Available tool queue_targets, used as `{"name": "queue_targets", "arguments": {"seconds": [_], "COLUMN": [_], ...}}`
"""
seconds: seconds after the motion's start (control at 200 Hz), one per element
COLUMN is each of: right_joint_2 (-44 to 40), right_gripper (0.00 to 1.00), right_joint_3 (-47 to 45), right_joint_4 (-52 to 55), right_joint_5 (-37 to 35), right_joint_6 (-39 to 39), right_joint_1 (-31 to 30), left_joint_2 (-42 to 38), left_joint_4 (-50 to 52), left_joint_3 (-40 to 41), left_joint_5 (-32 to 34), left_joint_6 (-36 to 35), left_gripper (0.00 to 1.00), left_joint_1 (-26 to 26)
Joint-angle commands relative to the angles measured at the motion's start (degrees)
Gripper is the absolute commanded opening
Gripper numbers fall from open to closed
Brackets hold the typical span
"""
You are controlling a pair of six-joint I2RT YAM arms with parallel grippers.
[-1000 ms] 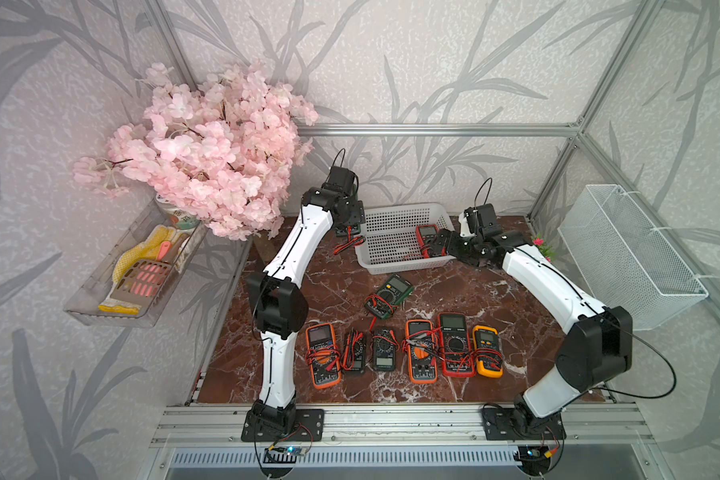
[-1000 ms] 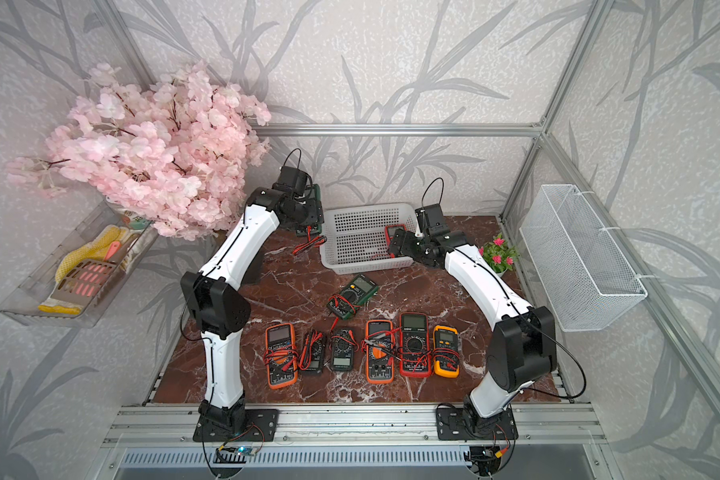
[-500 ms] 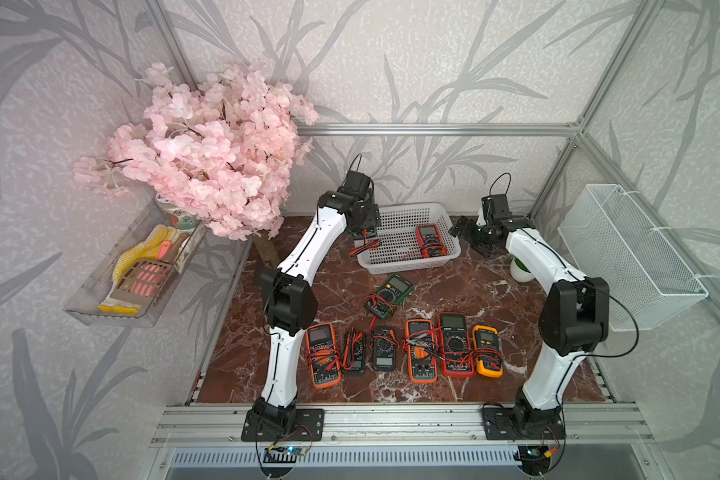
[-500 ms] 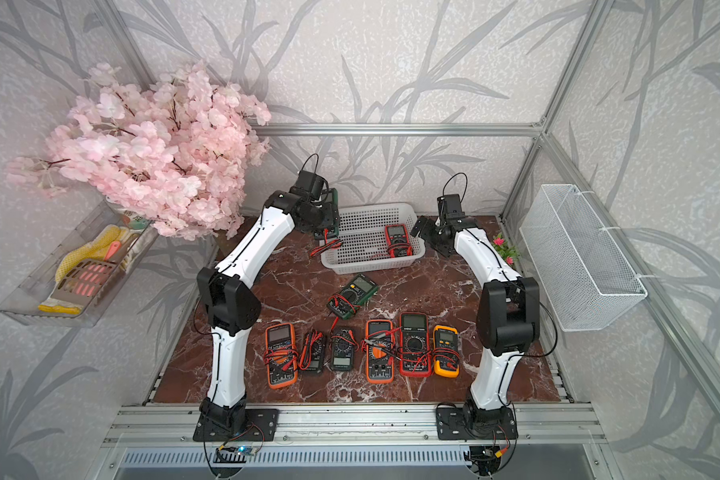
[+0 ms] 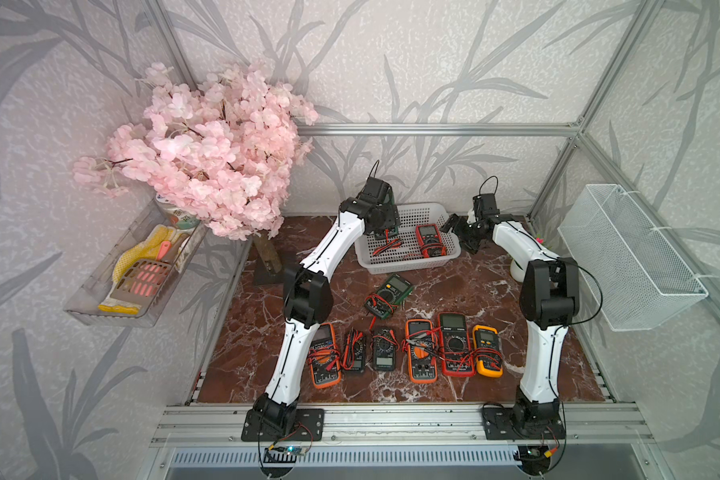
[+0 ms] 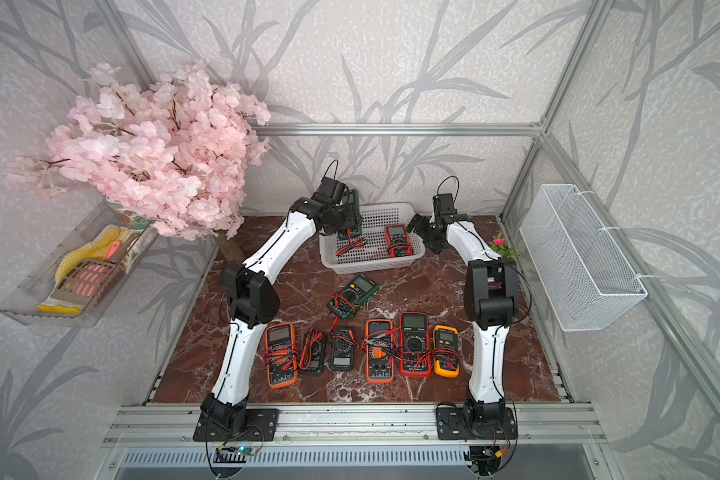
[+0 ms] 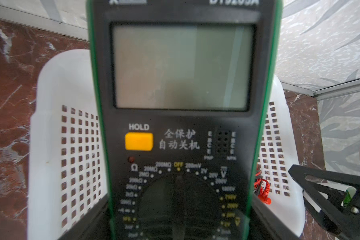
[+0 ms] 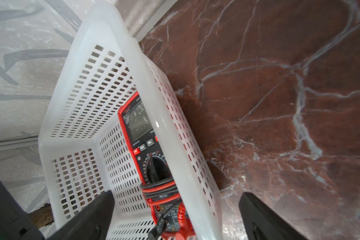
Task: Put the multimeter into the basket
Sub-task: Place the multimeter in the basket.
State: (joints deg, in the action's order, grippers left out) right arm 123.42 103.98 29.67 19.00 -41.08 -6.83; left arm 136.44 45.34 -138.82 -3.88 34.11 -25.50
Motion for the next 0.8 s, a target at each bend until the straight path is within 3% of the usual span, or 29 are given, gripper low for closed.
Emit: {"name": "queue_targets", "arguments": {"seconds": [0.0, 0.28, 0.475, 0.795], "right_joint_2": [0.93, -0.71, -3.17, -14.38], "right_gripper": [0.99, 0.99, 0.99, 0.99], "right_joint_3": [2.95, -0.32, -2.26, -9.5], "right_joint_4": [0.15, -0.51, 2.56, 5.74], "right_joint_5": [2.65, 3.52, -2.02, -6.6], "right_joint_6": [-0.07, -0.14, 2.59, 5.91], "right_joint_1": [-1.63, -4.24, -3.6, -1.7], "left_joint_2": [2.32, 5.03, 6.5, 10.23], "left_joint_4": [-3.28, -2.59, -2.23, -3.43], "left_joint_3": [-4.75, -5.04, -5.05, -7.39], "left_joint_5": [-0.22, -0.34, -0.73, -1.3], "left_joint_6": [0.74, 1.06, 0.7, -1.38], "left_gripper": [0.41, 0.42, 0.42, 0.43], "left_joint_1": [-0.82, -1.01, -1.11, -1.48]}}
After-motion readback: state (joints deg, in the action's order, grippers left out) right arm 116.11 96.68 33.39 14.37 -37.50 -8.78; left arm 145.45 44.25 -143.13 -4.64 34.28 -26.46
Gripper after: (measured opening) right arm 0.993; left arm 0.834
